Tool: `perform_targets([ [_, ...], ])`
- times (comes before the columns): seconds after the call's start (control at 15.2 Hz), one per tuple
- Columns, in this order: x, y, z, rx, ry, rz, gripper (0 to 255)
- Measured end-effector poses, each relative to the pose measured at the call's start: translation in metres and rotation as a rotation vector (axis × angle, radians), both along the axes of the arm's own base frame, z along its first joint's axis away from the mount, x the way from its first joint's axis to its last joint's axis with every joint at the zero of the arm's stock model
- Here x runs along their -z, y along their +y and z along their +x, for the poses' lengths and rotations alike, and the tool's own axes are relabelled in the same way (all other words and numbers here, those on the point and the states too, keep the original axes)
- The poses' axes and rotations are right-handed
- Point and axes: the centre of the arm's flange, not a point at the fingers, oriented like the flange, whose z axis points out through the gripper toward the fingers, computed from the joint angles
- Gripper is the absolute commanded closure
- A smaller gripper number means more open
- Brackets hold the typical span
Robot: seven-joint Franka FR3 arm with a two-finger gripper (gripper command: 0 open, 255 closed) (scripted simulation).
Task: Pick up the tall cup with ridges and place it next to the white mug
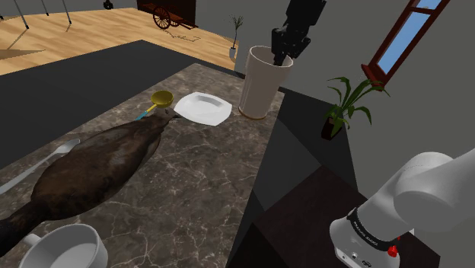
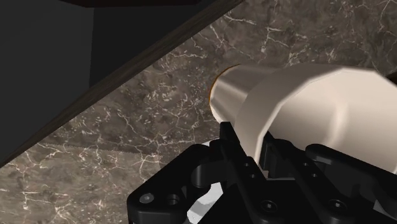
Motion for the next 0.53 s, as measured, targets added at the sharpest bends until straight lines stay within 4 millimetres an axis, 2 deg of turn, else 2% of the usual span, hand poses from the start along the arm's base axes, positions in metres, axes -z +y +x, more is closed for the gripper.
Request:
perform_targets([
  [0.53,-0.042,-0.001,0.0,0.0,0.0,0.0,255],
])
